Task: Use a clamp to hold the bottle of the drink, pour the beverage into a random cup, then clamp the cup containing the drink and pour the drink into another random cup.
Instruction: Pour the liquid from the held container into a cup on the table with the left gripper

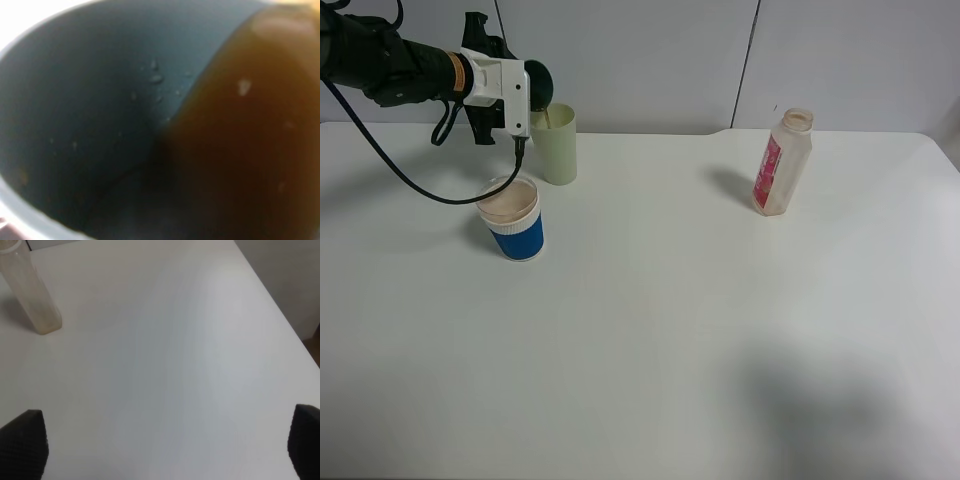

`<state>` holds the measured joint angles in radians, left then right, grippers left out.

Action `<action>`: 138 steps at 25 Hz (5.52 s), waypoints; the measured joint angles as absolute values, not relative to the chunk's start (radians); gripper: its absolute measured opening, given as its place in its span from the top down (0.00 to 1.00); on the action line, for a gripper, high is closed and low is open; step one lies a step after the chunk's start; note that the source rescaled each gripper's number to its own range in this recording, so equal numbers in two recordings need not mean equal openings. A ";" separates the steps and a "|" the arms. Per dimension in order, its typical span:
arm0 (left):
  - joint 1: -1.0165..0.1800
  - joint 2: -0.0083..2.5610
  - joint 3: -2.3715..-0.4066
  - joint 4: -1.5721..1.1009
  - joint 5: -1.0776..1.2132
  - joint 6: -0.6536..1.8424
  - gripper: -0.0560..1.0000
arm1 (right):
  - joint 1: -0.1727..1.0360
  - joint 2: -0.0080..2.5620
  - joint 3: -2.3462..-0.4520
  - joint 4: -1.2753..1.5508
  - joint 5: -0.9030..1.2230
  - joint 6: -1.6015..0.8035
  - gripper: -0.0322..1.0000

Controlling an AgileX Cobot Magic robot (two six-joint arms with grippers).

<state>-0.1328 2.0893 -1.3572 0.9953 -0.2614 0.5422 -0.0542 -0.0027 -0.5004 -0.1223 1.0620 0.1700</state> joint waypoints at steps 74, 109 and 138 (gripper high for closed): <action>-0.133 2.089 -1.378 1.014 -0.255 0.644 0.93 | -0.054 -0.003 -0.500 -0.122 1.062 0.170 0.03; -0.133 2.089 -1.378 1.014 -0.255 0.674 0.93 | -0.054 -0.003 -0.500 -0.122 1.062 0.170 0.03; -0.133 2.088 -1.378 1.014 -0.258 0.700 0.93 | -0.054 -0.003 -0.500 -0.122 1.062 0.170 0.03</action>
